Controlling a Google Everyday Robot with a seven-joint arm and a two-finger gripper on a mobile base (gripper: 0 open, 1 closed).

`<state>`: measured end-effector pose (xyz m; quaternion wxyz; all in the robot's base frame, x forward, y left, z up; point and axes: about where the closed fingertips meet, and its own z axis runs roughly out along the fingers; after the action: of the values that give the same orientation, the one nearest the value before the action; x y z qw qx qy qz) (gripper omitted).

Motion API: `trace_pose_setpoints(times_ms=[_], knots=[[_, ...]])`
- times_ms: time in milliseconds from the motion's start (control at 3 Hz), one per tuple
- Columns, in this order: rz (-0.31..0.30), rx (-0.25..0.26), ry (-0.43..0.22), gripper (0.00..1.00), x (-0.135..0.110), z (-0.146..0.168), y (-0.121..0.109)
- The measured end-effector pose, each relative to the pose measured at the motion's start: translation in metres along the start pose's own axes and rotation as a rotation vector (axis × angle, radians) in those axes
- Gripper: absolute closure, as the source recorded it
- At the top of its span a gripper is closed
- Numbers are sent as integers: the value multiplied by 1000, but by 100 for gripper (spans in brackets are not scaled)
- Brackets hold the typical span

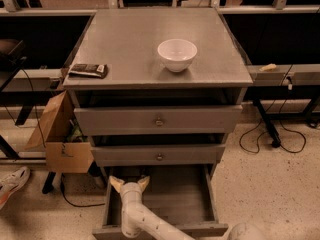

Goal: Pick redbull can from bottom drawer and place on counter

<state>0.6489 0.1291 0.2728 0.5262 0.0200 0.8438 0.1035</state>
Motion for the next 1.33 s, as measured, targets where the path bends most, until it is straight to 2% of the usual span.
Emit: trace_pose_setpoints(times_ms=[333, 667, 1000, 1333], knots=[[8, 93, 10, 0, -2, 39, -16], [-13, 208, 93, 0, 14, 69, -43], [-24, 304, 159, 0, 29, 83, -68], [-23, 315, 162, 0, 30, 84, -73]])
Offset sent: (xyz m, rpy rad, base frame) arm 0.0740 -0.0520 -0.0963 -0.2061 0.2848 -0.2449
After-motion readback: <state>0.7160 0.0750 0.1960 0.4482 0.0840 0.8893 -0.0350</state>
